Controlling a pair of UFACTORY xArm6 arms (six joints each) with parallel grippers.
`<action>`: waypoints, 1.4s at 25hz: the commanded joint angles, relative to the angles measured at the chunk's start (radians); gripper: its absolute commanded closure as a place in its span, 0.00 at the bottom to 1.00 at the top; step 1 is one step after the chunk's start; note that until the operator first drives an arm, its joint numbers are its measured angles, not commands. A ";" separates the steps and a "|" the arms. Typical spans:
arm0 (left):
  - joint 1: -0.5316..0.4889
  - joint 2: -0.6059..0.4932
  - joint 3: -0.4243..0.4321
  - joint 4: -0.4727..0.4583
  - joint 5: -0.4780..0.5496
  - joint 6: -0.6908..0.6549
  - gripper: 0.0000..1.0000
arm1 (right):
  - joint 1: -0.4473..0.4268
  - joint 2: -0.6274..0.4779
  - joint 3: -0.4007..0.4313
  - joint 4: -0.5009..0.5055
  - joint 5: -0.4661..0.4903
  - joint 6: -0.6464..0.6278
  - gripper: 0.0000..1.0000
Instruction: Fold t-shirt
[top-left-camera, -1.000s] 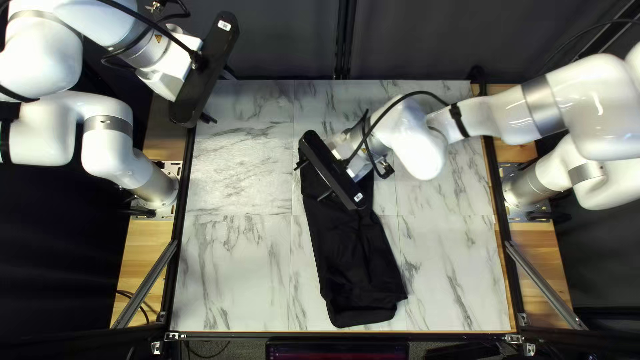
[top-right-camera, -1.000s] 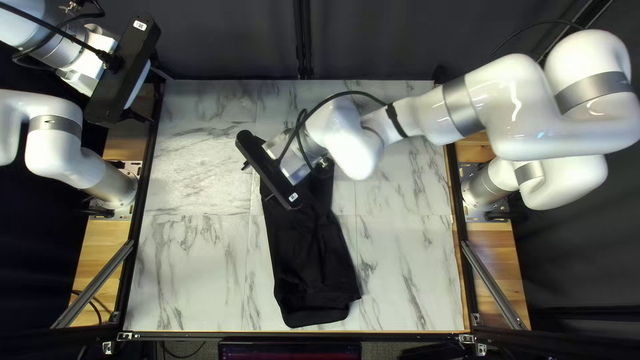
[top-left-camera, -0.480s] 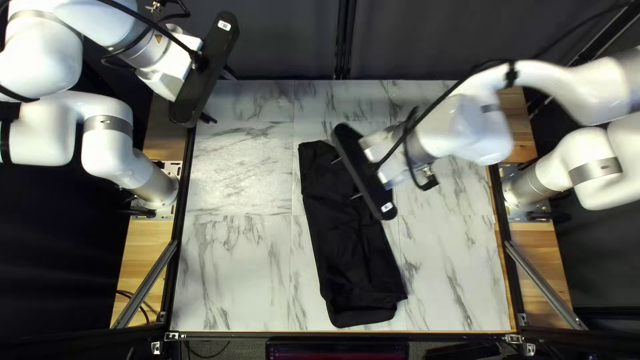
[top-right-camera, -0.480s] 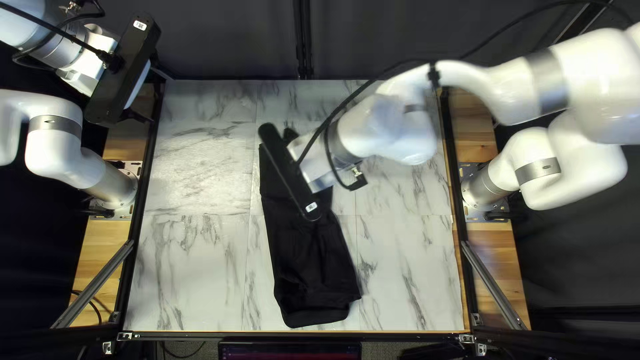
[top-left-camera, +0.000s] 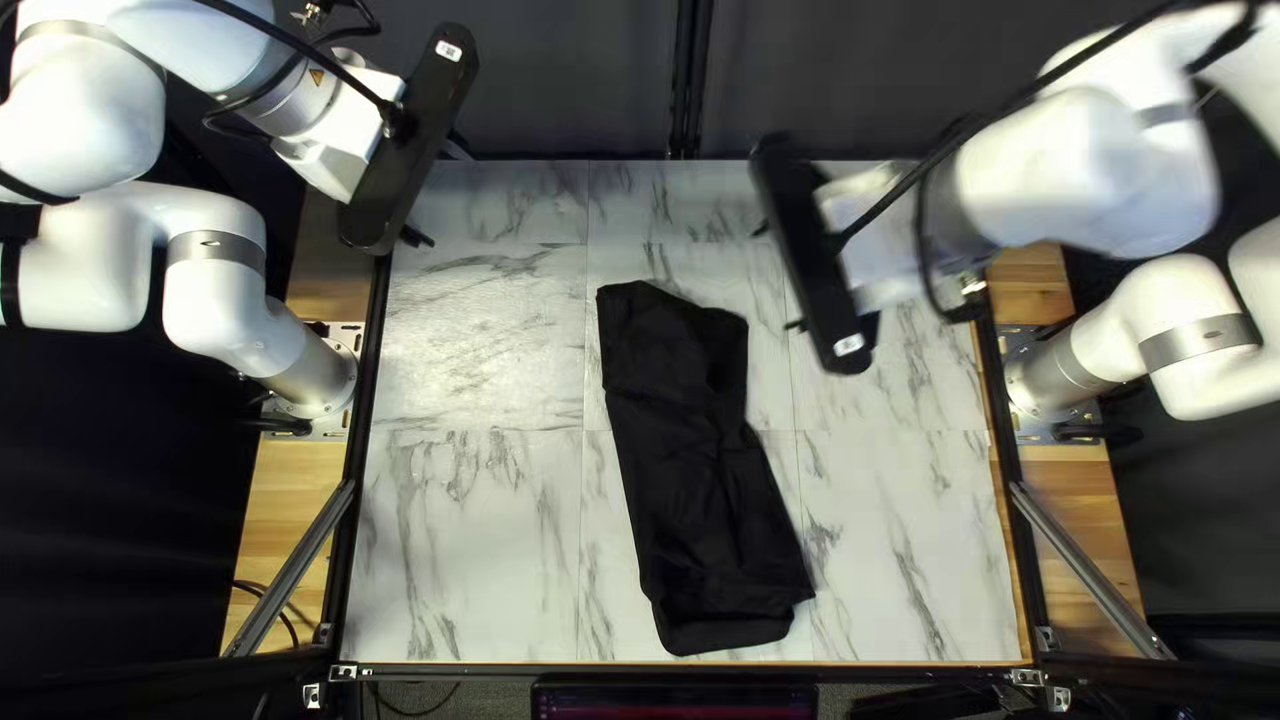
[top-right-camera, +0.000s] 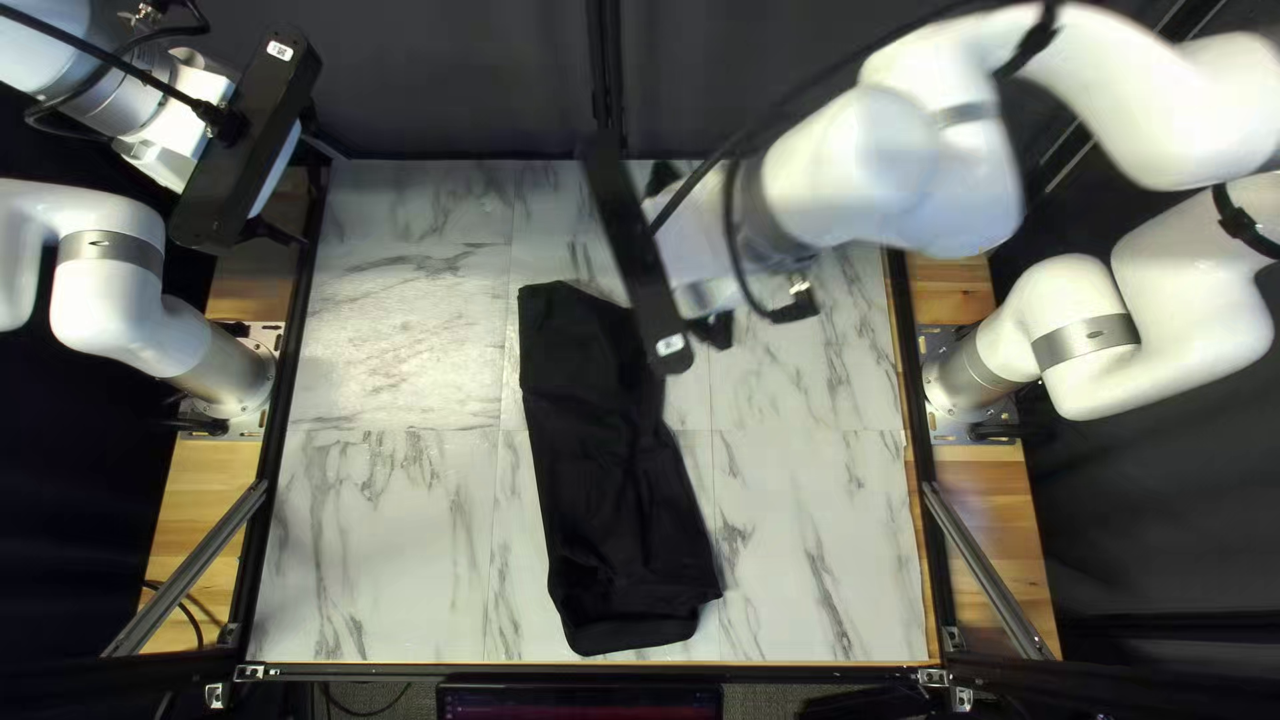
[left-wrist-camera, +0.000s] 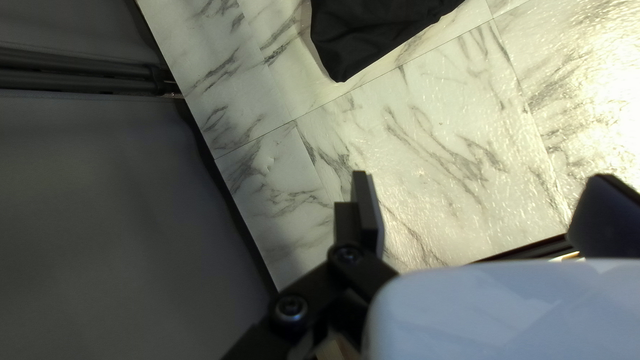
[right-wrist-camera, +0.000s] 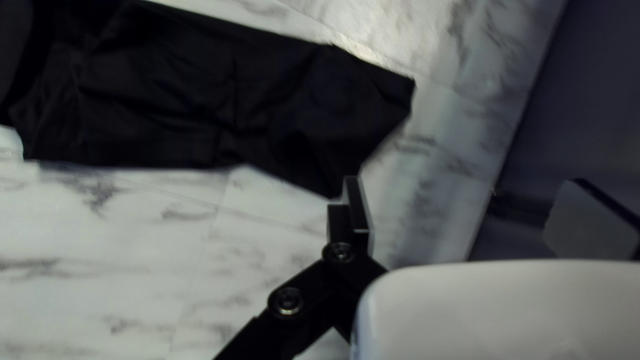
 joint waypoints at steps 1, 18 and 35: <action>0.000 0.000 0.000 0.000 0.000 0.000 0.00 | 0.005 -0.039 0.037 -0.039 0.009 0.047 0.00; 0.000 0.000 0.000 0.000 0.000 0.000 0.00 | -0.033 -0.140 0.067 -0.025 -0.001 -0.019 0.00; 0.000 0.000 0.000 0.000 0.000 0.000 0.00 | -0.034 -0.149 0.073 -0.025 -0.005 -0.020 0.00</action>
